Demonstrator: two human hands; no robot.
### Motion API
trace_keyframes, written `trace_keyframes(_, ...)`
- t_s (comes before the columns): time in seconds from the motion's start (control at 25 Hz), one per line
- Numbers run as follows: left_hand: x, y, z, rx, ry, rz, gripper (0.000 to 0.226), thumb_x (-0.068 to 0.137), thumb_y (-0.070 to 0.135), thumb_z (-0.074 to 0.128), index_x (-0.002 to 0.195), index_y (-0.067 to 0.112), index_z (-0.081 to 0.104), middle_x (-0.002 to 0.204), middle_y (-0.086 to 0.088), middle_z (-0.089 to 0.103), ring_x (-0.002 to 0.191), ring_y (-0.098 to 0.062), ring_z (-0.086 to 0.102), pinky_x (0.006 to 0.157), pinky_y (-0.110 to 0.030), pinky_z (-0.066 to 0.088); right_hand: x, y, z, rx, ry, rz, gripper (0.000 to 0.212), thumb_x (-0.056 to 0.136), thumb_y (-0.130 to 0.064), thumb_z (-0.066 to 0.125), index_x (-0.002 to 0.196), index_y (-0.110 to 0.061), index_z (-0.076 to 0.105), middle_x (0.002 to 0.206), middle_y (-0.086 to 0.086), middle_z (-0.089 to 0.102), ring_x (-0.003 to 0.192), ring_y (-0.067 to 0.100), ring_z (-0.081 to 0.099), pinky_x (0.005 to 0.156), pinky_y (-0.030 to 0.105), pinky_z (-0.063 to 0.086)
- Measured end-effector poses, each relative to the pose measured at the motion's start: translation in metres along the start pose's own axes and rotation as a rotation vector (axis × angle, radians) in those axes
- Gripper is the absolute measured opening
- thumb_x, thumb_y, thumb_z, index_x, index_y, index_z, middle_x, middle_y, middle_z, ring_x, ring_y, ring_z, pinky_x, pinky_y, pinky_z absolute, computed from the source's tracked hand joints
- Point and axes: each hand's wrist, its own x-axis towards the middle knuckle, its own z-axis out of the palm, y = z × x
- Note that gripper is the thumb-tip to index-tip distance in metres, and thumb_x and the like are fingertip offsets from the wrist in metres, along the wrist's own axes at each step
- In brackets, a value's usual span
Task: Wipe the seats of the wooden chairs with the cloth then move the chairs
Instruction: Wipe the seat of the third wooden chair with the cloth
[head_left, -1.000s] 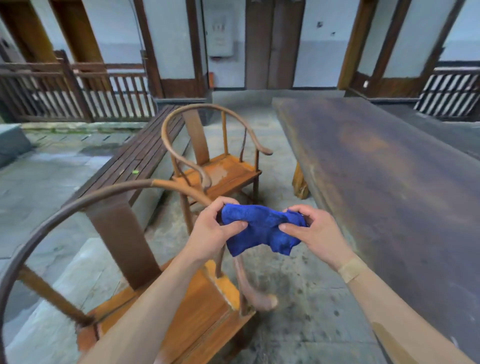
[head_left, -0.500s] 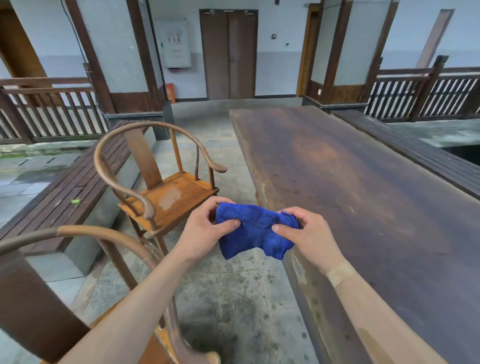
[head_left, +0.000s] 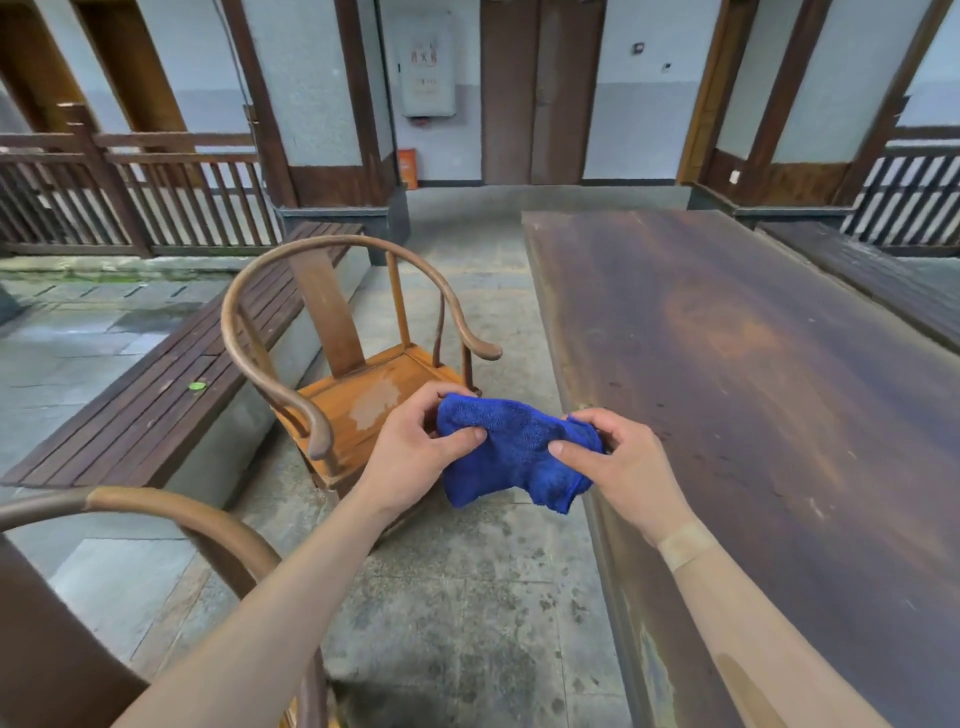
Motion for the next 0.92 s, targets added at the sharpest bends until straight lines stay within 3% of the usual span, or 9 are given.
trace_keyframes(0.24,0.04,-0.028,-0.034,-0.026,0.204,-0.081,0.032,0.077,0.006,0.08,0.098,0.027,0.066,0.09,0.012,0.07,0.087,-0.007,0.064,0.074,-0.021,0.052,0.109,0.008,0.047,0.04,-0.187,-0.051,0.03,0.079,-0.006,0.08,0.087,-0.034,0.07,0.08,-0.022,0.072,0.078,-0.004,0.064,0.077,0.02,0.05)
trace_keyframes(0.52,0.085,-0.037,-0.105,0.032,0.463,-0.152,0.028,0.082,-0.004,0.074,0.102,0.014,0.065,0.089,-0.004,0.07,0.082,-0.009,0.064,0.072,-0.023,0.054,0.212,0.015,0.143,0.163,-0.355,-0.151,0.033,0.077,-0.008,0.083,0.089,-0.035,0.07,0.092,-0.016,0.073,0.087,0.0,0.065,0.088,0.025,0.049)
trace_keyframes(0.72,0.134,-0.06,-0.136,0.116,0.648,-0.202,0.032,0.083,-0.001,0.073,0.095,0.028,0.067,0.095,-0.008,0.072,0.085,-0.013,0.066,0.075,-0.029,0.055,0.306,0.024,0.199,0.225,-0.577,-0.217,0.032,0.079,-0.003,0.08,0.088,-0.031,0.068,0.086,-0.028,0.071,0.083,-0.01,0.062,0.08,0.011,0.045)
trace_keyframes(0.92,0.193,-0.07,-0.144,0.128,0.722,-0.252,0.032,0.084,0.004,0.072,0.094,0.034,0.067,0.1,-0.011,0.072,0.09,-0.019,0.067,0.08,-0.039,0.056,0.388,0.032,0.219,0.233,-0.708,-0.289,0.024,0.081,-0.013,0.081,0.095,-0.03,0.071,0.098,-0.012,0.073,0.095,0.008,0.067,0.084,0.022,0.05)
